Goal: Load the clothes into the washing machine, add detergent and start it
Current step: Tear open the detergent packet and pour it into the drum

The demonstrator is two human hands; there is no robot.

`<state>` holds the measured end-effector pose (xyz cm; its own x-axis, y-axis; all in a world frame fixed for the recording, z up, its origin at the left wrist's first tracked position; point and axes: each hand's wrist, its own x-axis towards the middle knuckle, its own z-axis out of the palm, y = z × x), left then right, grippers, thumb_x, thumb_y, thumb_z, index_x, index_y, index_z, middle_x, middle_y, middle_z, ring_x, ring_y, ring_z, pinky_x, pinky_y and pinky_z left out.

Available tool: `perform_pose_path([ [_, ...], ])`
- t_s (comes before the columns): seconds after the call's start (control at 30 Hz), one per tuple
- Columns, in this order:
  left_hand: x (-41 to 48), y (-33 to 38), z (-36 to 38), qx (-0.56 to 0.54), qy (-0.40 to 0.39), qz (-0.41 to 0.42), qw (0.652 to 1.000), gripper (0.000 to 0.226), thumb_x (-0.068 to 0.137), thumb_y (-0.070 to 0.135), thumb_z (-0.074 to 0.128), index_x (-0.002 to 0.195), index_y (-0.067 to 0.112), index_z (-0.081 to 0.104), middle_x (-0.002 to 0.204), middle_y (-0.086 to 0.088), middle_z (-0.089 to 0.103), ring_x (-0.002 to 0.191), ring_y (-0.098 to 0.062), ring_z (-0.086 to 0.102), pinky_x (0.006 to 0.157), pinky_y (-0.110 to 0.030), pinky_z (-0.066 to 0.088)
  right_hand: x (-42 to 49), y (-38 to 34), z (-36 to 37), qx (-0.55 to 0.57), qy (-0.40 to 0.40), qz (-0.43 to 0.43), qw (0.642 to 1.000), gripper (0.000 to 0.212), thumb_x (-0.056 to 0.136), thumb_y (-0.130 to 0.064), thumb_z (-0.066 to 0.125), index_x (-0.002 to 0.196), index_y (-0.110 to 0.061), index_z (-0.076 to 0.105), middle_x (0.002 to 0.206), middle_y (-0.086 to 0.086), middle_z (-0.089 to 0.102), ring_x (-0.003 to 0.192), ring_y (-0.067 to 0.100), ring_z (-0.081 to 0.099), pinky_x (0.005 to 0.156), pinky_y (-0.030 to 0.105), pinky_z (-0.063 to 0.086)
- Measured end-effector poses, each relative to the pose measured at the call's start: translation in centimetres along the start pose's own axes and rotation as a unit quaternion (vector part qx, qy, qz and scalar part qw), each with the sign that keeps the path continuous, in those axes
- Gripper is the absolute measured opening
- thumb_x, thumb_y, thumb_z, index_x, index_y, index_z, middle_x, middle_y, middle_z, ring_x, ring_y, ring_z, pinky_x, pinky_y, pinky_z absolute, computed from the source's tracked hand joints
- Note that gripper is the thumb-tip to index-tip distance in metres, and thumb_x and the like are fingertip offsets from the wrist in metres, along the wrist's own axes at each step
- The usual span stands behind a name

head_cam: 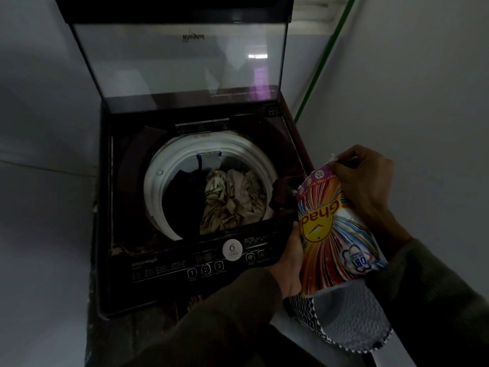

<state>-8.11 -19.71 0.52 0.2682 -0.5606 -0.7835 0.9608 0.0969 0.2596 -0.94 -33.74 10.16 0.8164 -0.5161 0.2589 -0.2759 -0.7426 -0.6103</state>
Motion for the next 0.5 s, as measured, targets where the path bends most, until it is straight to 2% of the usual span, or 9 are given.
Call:
perform_pose_path([
  [0.17, 0.1, 0.1, 0.0, 0.004, -0.001, -0.010, 1.000, 0.086, 0.083, 0.086, 0.026, 0.124, 0.023, 0.067, 0.125, -0.014, 0.067, 0.116, -0.031, 0.063, 0.109, -0.047, 0.043, 0.0, -0.2, -0.2, 0.002, -0.003, 0.003, 1.000, 0.006, 0.076, -0.020, 0.078, 0.077, -0.022, 0.073, 0.068, -0.006, 0.069, 0.062, 0.006, 0.066, 0.056, 0.017, 0.050],
  [0.33, -0.4, 0.2, -0.1, 0.014, -0.010, -0.006, 1.000, 0.081, 0.088, 0.081, 0.024, 0.124, 0.023, 0.066, 0.126, -0.012, 0.066, 0.115, -0.029, 0.063, 0.105, -0.042, 0.047, -0.4, -0.6, -0.6, 0.012, 0.000, 0.010, 1.000, 0.005, 0.078, -0.021, 0.077, 0.078, -0.023, 0.072, 0.068, -0.007, 0.068, 0.062, 0.008, 0.067, 0.062, 0.036, 0.059],
  [0.43, -0.6, -0.2, -0.2, 0.032, -0.018, 0.012, 0.999, 0.070, 0.090, 0.077, 0.023, 0.108, 0.028, 0.070, 0.103, -0.005, 0.073, 0.097, -0.022, 0.067, 0.087, -0.033, 0.053, -1.2, -0.8, -1.4, 0.025, 0.014, 0.016, 0.999, 0.011, 0.080, -0.024, 0.077, 0.076, -0.029, 0.068, 0.066, -0.012, 0.065, 0.062, 0.005, 0.066, 0.062, 0.038, 0.060],
  [0.5, -0.6, -0.6, -0.6, 0.054, -0.014, 0.022, 0.998, 0.068, 0.089, 0.078, 0.025, 0.107, 0.031, 0.069, 0.100, -0.003, 0.071, 0.099, -0.020, 0.067, 0.090, -0.035, 0.053, -1.9, -0.9, -1.9, 0.036, 0.026, 0.028, 0.999, 0.016, 0.080, -0.023, 0.076, 0.074, -0.033, 0.065, 0.065, -0.016, 0.064, 0.062, 0.004, 0.066, 0.061, 0.036, 0.060],
])
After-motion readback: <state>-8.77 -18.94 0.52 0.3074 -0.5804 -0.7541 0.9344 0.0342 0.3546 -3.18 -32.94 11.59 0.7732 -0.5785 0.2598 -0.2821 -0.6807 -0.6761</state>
